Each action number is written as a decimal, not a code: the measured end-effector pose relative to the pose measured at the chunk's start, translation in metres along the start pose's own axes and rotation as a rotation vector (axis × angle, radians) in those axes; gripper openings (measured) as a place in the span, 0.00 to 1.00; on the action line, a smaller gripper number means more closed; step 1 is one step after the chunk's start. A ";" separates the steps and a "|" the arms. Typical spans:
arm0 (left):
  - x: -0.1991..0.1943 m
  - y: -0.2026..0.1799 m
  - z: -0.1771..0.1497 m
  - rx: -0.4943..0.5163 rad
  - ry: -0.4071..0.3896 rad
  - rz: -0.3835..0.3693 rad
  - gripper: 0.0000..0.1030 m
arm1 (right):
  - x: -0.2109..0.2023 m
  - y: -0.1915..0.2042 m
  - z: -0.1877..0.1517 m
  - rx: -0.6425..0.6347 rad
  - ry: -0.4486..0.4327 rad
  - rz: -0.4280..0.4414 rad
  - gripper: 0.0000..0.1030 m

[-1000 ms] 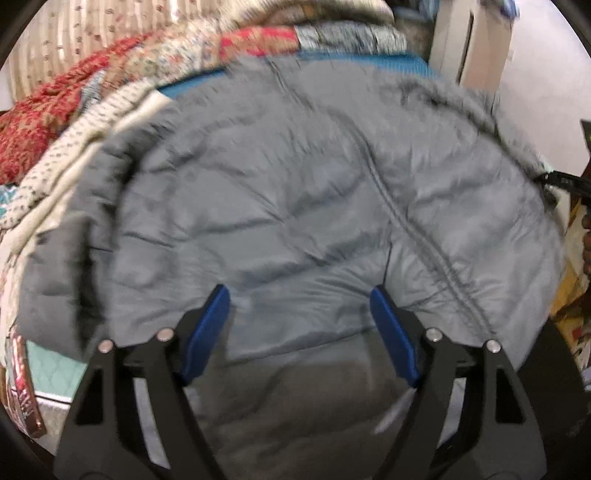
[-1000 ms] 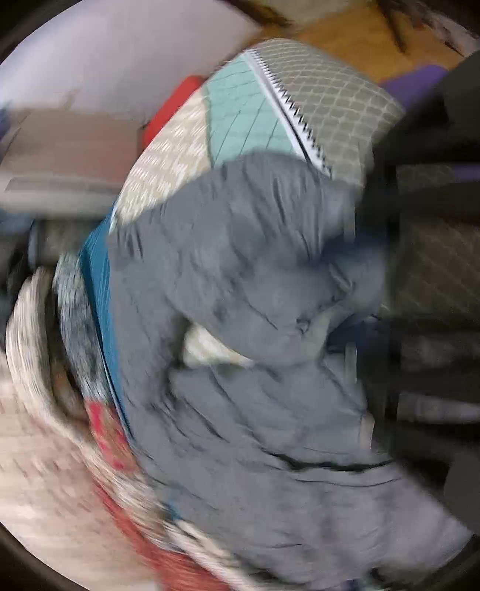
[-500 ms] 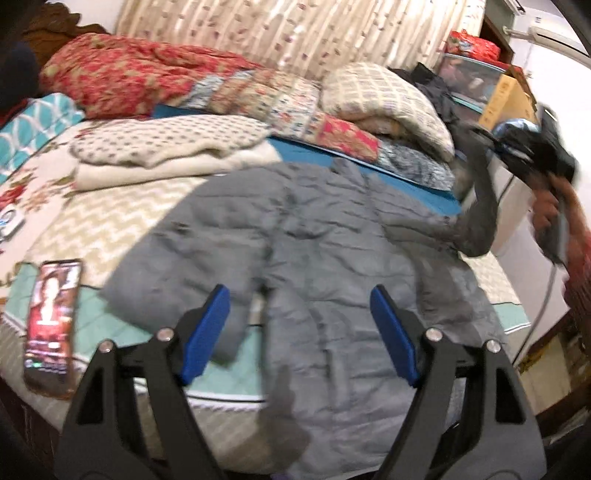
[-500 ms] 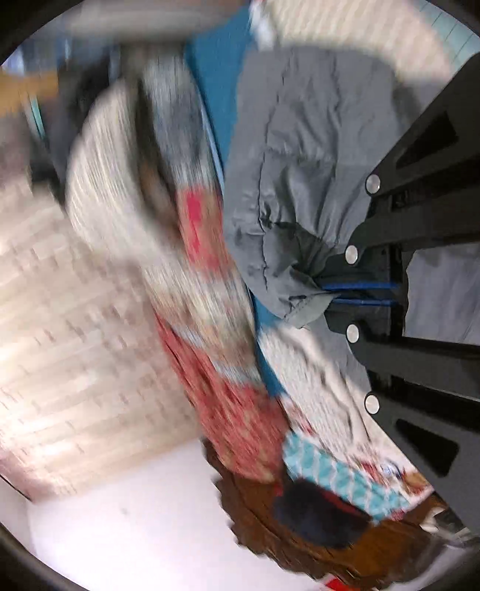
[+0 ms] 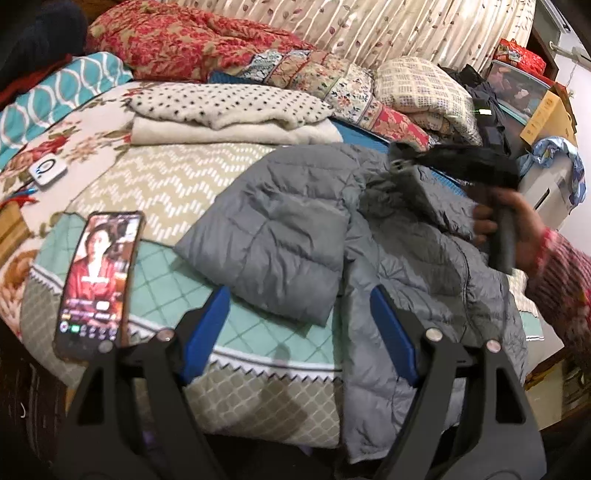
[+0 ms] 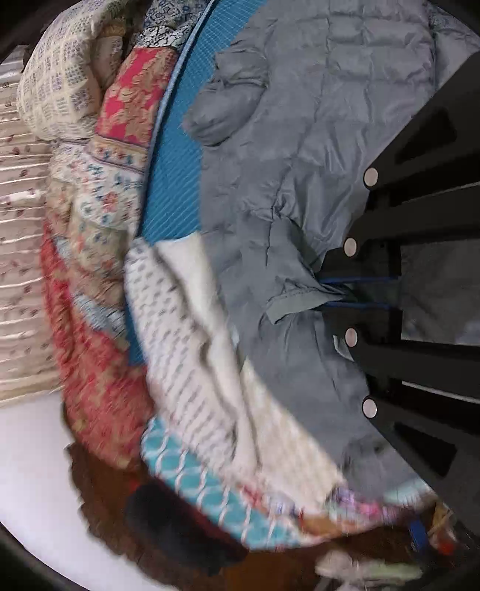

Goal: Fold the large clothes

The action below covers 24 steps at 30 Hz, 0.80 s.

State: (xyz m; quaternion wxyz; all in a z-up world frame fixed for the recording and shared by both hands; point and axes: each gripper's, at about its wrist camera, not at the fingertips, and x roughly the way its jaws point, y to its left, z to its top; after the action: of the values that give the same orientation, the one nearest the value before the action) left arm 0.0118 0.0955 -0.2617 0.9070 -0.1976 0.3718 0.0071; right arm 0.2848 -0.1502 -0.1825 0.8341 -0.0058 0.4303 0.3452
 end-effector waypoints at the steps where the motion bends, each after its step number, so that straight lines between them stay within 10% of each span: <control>1: 0.002 -0.002 0.003 0.003 -0.005 -0.001 0.73 | -0.017 -0.006 -0.002 -0.009 -0.032 -0.007 0.95; 4: 0.008 -0.012 0.008 0.010 -0.006 -0.014 0.73 | -0.033 -0.019 -0.002 0.001 -0.073 -0.109 0.48; 6: 0.013 -0.017 0.009 0.018 0.006 -0.013 0.73 | -0.044 -0.038 -0.006 0.039 -0.124 -0.202 0.38; 17: -0.003 -0.009 0.006 0.023 0.023 0.075 0.73 | 0.008 -0.076 -0.016 0.403 0.047 0.030 0.38; 20: -0.012 0.001 0.008 -0.005 0.004 0.093 0.73 | 0.059 -0.078 -0.043 0.422 0.202 -0.094 0.38; 22: -0.022 0.006 0.010 -0.019 -0.014 0.105 0.73 | 0.073 -0.084 -0.042 0.367 0.217 -0.315 0.38; 24: -0.035 0.010 0.011 -0.029 -0.050 0.100 0.73 | 0.065 -0.082 -0.035 0.398 0.177 -0.359 0.38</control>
State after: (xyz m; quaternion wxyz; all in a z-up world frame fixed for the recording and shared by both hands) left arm -0.0081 0.1136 -0.2340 0.9115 -0.1917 0.3584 0.0627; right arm 0.3328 -0.1861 -0.2751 0.8259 0.0518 0.5527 0.0986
